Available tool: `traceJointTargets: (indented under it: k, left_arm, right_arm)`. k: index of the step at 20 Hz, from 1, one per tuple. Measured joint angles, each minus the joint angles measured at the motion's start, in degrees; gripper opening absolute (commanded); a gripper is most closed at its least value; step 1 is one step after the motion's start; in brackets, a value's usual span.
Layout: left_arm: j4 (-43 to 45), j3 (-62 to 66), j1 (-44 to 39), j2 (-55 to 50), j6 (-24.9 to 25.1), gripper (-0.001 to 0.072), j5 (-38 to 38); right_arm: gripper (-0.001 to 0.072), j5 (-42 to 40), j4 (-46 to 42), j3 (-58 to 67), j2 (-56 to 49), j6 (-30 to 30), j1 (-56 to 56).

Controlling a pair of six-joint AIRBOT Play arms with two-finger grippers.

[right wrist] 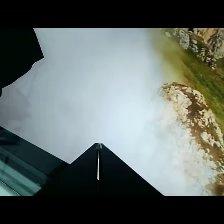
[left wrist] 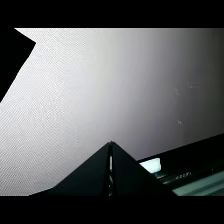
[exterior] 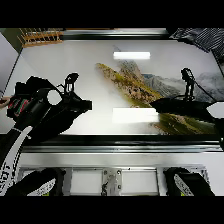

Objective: Fold the clothes and pants, and hang the long-sleeved shirts on hangers.

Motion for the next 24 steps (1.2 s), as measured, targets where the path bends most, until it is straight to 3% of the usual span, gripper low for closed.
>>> traceJointTargets:
  k: [1, 2, 3, 7, 14, 19, 24]
  left_arm:
    - [0.0, 0.0, 0.0, 0.0, 0.0, 0.0088, 0.2]
    - [0.3, 0.0, 0.1, 0.0, 0.1, 0.0495, 0.4]
    - [1.0, 0.1, 0.4, 0.0, 0.8, 0.0709, 0.7]
    - [8.8, 2.2, 7.5, 1.0, 1.0, 0.071, 0.6]
    - [15.3, -1.9, 38.0, 3.7, 0.0, 0.071, 1.7]
    - [11.5, -8.5, 54.0, 1.5, 0.9, 0.071, 7.0]
    - [3.8, -10.3, 58.8, -5.4, 6.0, 0.071, 10.6]
  right_arm:
    - [0.0022, 0.0, 0.0, 0.0, 0.0, 0.0, 0.0]
    - [0.0022, 0.0, 0.0, 0.0, 0.0, 0.0, 0.0]
    - [0.0021, 0.0, 0.0, 0.0, 0.0, 0.0, 0.0]
    - [0.0021, 0.0, 0.0, 0.0, 0.0, 0.0, 0.0]
    - [0.0021, 0.0, 0.0, 0.0, 0.0, 0.0, 0.0]
    - [0.0022, 0.0, 0.0, 0.0, 0.0, 0.0, 0.0]
    - [0.0022, 0.0, 0.0, 0.0, 0.0, 0.0, 0.0]
